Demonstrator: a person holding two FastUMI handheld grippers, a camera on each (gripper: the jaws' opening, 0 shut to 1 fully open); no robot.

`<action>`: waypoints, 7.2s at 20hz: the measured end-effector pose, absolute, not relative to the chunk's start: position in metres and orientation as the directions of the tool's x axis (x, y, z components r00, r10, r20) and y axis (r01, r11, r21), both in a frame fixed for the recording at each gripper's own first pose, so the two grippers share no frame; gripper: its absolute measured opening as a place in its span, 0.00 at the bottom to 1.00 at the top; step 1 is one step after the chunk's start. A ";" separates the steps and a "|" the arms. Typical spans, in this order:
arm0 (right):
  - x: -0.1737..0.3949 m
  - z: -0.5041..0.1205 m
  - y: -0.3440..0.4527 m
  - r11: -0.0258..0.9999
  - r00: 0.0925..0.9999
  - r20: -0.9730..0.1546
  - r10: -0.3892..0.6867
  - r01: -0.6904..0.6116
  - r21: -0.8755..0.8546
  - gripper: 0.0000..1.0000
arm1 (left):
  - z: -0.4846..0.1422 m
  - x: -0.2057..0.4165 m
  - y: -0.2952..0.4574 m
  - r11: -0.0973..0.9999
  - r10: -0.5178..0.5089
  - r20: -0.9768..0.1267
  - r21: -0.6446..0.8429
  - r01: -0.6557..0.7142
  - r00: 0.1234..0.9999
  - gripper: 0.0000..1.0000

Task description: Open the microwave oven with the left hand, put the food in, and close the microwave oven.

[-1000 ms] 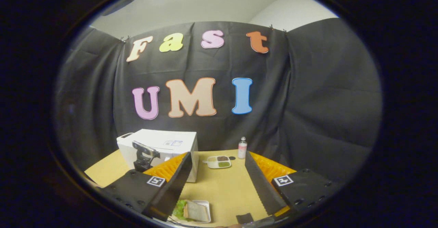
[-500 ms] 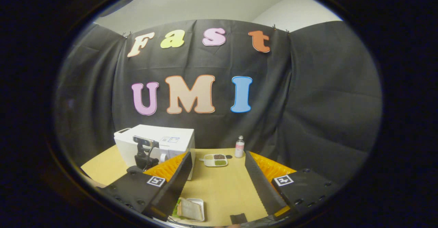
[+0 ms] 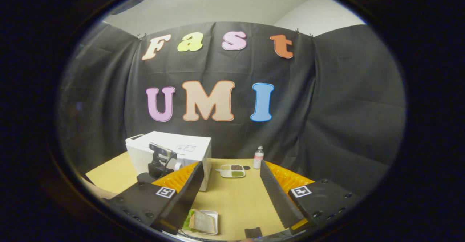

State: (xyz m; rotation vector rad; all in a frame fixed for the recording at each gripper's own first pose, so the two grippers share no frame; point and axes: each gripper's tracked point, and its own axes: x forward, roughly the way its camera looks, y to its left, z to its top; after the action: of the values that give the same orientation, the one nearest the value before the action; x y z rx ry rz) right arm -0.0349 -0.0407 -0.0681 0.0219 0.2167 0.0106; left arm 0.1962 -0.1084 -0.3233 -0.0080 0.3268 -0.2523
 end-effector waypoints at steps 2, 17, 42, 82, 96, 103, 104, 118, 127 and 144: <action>-0.036 -0.064 -0.032 0.999 0.978 -0.203 0.041 -0.035 0.035 0.97 | -0.324 0.195 -0.107 0.968 -0.249 -0.337 -0.060 0.243 0.908 0.01; -0.033 -0.070 0.061 0.957 0.944 -0.177 0.278 -0.256 0.138 0.97 | -0.321 -0.032 0.025 0.976 -0.214 -0.459 -0.068 0.206 0.862 0.00; -0.068 -0.161 0.103 0.986 0.952 -0.262 0.155 -0.164 -0.013 0.99 | -0.328 -0.089 0.199 0.992 -0.110 -0.484 -0.107 0.066 0.868 0.04; -0.088 -0.384 0.057 0.965 0.741 -0.671 -0.012 -0.167 -0.202 0.41 | -0.201 -0.120 0.224 0.991 -0.031 -0.276 -0.130 -0.006 0.961 0.88; -0.050 -0.310 0.069 0.991 0.790 -0.609 0.076 -0.127 -0.040 0.29 | -0.156 -0.099 0.235 0.996 0.030 -0.167 -0.076 -0.043 0.985 0.95; -0.010 -0.299 0.137 0.949 0.767 -0.594 0.244 -0.063 0.309 0.34 | -0.138 -0.097 0.221 0.995 0.025 -0.141 -0.096 -0.039 0.990 0.94; -0.004 -0.297 0.149 0.928 0.763 -0.588 0.270 -0.044 0.369 0.29 | -0.136 -0.097 0.220 0.995 0.023 -0.140 -0.097 -0.037 0.990 0.94; 0.115 -0.325 0.316 0.540 0.805 -0.488 0.337 0.260 0.800 0.33 | -0.102 -0.085 0.210 0.997 0.067 -0.182 -0.036 -0.074 0.981 0.96; 0.190 -0.379 0.354 0.494 0.814 -0.534 0.228 0.376 0.784 0.33 | -0.104 -0.100 0.191 0.995 0.028 -0.225 -0.092 -0.050 0.974 0.96; 0.242 -0.425 0.342 0.603 0.822 -0.570 0.005 0.452 0.657 0.70 | -0.107 -0.098 0.226 0.990 0.113 -0.236 -0.057 -0.130 0.965 0.95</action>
State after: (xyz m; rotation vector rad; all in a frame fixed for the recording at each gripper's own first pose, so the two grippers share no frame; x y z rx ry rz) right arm 0.2418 0.3424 -0.4252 0.8953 0.5639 -0.2753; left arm -0.0982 0.2263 -0.1073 -0.0725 0.2344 0.1234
